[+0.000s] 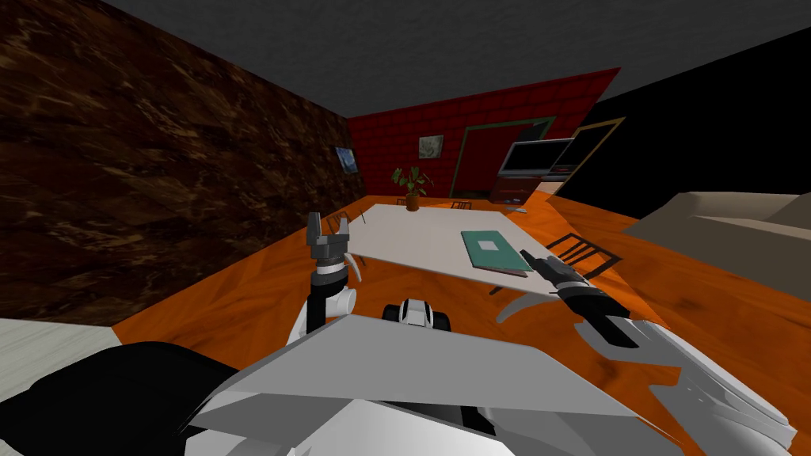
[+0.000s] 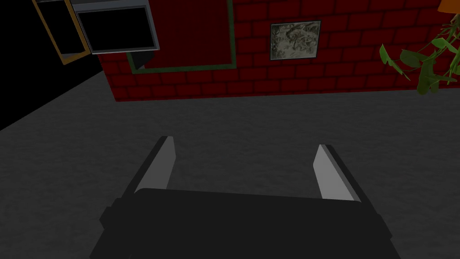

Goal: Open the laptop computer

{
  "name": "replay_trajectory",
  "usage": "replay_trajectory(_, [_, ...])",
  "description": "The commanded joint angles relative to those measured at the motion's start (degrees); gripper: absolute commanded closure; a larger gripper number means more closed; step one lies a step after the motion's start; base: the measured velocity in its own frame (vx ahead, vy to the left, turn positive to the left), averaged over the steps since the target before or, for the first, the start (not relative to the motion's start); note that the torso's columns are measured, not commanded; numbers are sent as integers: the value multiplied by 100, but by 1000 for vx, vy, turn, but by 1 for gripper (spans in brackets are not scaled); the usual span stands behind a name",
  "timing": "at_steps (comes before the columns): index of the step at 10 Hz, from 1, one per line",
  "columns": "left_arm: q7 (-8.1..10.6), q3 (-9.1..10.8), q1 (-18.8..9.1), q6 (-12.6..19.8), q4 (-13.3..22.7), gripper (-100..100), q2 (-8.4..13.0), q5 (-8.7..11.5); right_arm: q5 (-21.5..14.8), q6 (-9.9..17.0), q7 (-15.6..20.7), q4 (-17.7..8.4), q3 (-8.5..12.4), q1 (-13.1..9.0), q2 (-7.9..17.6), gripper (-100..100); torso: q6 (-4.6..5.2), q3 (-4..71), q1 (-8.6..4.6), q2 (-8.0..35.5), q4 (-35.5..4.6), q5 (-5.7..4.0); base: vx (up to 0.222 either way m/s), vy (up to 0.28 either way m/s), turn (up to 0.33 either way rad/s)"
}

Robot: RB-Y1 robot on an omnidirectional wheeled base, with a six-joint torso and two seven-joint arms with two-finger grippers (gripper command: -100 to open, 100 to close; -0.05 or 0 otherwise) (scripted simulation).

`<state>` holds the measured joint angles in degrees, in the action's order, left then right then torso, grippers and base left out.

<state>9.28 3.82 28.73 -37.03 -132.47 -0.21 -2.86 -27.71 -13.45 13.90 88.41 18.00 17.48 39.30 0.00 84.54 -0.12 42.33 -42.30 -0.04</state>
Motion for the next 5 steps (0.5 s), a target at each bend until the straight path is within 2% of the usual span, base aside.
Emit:
replay_trajectory(1, [0, 0, 0, 0, 0, 0, 0, 0, 82, 156, -239, 106, 15, 67, 304, -100, 0, 1, 3, -2, 1, 1, -10, 22, 19])
replay_trajectory(2, [0, 0, 0, 0, 0, 0, 0, 0, 112, 214, -323, 154, 21, 99, 412, -100, 0, 3, 8, -5, 2, 2, -7, 23, 18])
replay_trajectory(3, [0, 0, 0, 0, 0, 0, 0, 0, 95, 134, -256, 87, 33, 78, 342, -100, 0, 4, 13, -7, 2, 4, -3, 9, 2])
replay_trajectory(4, [0, 0, 0, 0, 0, 0, 0, 0, 98, 143, -274, 93, 35, 82, 352, 0, 0, 4, 10, -8, 2, 3, 0, 0, 0])
replay_trajectory(5, [0, 0, 0, 0, 0, 0, 0, 0, 98, 142, -272, 93, 35, 81, 351, 0, 0, 4, 8, -7, 2, 3, 0, 0, 0])
